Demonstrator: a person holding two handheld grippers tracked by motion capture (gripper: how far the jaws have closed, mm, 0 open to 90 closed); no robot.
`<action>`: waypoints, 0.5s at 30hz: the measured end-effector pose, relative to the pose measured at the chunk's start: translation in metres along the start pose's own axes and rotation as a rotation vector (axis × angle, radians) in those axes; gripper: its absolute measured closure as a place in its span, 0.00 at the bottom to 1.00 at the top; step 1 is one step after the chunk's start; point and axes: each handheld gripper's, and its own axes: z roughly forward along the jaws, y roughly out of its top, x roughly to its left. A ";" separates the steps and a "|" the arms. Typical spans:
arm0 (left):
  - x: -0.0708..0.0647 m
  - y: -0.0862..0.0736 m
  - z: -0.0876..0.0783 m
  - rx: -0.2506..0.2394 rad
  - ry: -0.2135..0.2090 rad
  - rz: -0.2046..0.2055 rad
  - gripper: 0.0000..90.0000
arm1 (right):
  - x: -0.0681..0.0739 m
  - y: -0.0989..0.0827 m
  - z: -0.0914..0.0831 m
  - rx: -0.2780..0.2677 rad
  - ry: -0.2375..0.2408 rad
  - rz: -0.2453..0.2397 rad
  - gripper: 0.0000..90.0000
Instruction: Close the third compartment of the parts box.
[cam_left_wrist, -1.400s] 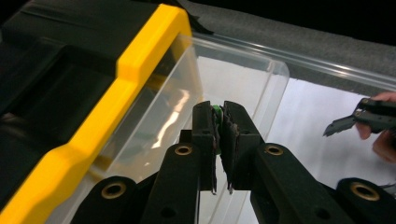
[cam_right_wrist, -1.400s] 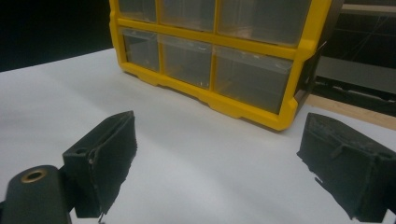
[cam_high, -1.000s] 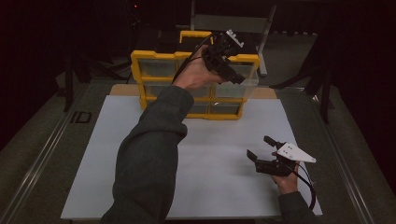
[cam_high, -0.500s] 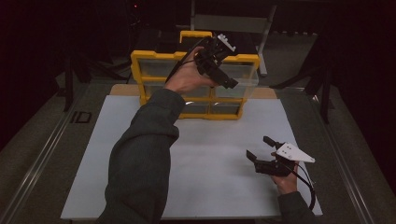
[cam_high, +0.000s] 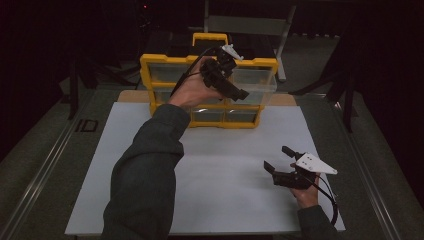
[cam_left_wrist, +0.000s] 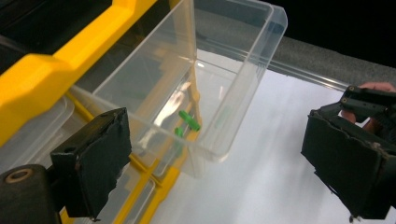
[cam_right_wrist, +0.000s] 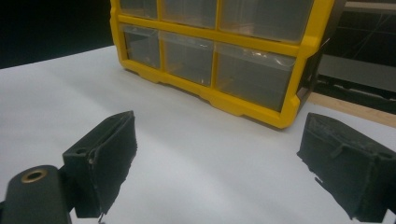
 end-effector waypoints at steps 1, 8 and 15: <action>0.000 -0.001 -0.001 0.003 0.001 0.001 0.10 | 0.000 0.000 0.000 -0.001 0.000 -0.001 0.12; -0.004 -0.013 -0.002 0.010 -0.002 0.010 0.11 | 0.000 0.000 0.000 0.001 0.000 0.000 0.12; -0.010 -0.022 -0.001 0.034 -0.003 0.040 0.14 | 0.000 0.000 0.000 0.001 -0.001 -0.001 0.12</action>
